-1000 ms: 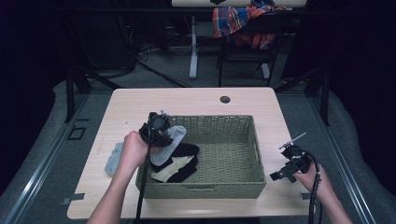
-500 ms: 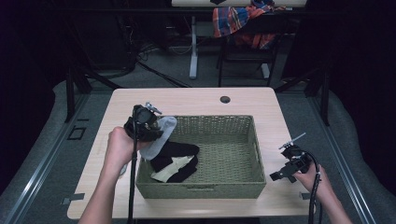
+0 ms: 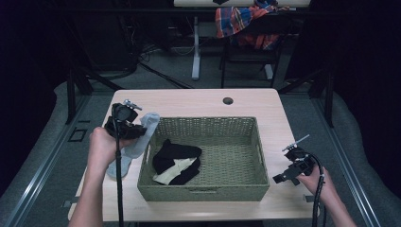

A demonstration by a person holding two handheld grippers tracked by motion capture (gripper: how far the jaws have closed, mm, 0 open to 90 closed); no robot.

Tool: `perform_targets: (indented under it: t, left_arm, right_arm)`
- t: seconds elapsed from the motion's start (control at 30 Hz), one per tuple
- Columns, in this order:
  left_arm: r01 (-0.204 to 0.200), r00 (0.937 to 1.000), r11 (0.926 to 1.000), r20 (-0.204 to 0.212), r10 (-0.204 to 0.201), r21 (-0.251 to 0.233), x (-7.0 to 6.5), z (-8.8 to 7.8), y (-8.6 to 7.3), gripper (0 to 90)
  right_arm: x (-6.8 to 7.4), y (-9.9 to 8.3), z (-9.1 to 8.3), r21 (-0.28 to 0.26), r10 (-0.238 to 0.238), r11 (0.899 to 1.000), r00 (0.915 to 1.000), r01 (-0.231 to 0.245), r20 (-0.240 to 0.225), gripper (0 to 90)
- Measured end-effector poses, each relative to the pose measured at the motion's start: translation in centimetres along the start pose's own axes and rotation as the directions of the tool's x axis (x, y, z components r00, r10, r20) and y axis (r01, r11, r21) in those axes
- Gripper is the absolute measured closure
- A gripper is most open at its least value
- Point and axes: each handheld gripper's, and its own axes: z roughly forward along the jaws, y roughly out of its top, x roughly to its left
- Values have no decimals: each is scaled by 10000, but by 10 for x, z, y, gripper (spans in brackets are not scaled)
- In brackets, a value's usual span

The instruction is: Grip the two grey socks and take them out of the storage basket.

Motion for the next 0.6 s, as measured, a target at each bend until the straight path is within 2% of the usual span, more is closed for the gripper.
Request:
perform_targets:
  t: [0.2, 0.23, 0.27, 0.43, 0.6]
  left_arm:
    - [671, 9973, 9977, -297, -669, 64, 24, 1, -12, 831]
    - [741, 9966, 9972, -357, -738, 66, 27, 1, -14, 831]
    - [789, 9963, 9968, -350, -785, 85, 29, 1, -15, 831]
    - [1129, 9921, 9936, -564, -1124, 45, 40, 2, -21, 831]
    - [1419, 9871, 9895, -791, -1394, 275, 50, 7, -29, 831]
  right_arm:
    - [0, 0, 0, -7, 20, 10000, 10000, -20, -82, 42]
    - [-1, 0, 0, 30, -9, 10000, 10000, 9, 23, 42]
    - [0, 0, 0, -12, 30, 10000, 10000, -30, -76, 42]
    - [0, 0, 0, 21, -23, 10000, 10000, 23, 17, 42]
    - [-1, 0, -1, 74, -86, 9999, 10000, 86, 26, 42]
